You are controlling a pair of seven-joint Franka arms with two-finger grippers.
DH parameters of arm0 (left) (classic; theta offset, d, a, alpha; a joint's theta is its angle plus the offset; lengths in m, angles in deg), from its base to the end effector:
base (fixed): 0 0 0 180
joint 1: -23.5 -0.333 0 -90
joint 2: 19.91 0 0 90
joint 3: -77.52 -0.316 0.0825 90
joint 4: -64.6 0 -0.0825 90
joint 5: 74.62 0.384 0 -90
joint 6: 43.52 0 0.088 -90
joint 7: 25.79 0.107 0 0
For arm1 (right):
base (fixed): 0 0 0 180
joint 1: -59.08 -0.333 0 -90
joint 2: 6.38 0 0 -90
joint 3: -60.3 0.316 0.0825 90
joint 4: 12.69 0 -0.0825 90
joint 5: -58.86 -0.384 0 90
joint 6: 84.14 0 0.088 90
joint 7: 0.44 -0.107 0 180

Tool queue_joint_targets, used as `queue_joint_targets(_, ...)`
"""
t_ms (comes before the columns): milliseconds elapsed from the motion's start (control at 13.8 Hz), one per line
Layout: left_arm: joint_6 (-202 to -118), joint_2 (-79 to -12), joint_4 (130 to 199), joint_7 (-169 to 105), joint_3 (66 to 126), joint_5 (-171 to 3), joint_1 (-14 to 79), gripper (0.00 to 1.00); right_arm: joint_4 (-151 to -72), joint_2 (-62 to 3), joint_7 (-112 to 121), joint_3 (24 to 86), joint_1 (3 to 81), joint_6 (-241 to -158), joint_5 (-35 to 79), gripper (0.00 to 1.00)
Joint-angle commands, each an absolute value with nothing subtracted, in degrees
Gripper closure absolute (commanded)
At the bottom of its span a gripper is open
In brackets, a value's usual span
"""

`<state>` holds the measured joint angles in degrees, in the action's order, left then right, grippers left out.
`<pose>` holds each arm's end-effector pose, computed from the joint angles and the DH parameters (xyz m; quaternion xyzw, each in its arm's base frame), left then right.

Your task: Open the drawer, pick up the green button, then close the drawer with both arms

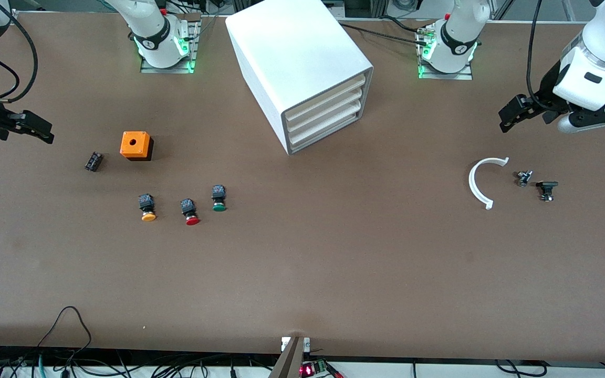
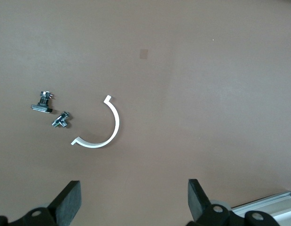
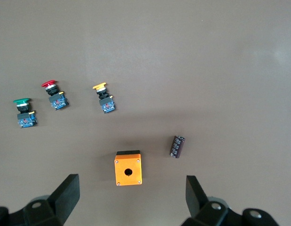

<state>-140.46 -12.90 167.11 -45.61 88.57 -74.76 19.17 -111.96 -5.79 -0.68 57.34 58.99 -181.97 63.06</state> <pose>0.5205 -0.0670 0.5960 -0.9933 -0.1148 -0.0135 0.0076 0.5567 -0.0349 0.5654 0.9991 -0.0219 -0.0082 0.0358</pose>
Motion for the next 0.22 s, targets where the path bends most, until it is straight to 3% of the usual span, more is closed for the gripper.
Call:
queue_joint_targets(0, -138.6, -13.6, 165.4, -44.2, 88.2, -75.9, 19.0, 0.00, -113.0, -4.4, 0.5, 57.3, 59.3, -181.8, 61.9, 0.00)
queue_joint_targets(145, -138.4, -13.7, 165.4, -44.2, 88.2, -75.9, 19.0, 0.00, -113.0, -4.4, 0.4, 57.3, 59.2, -181.8, 61.9, 0.00)
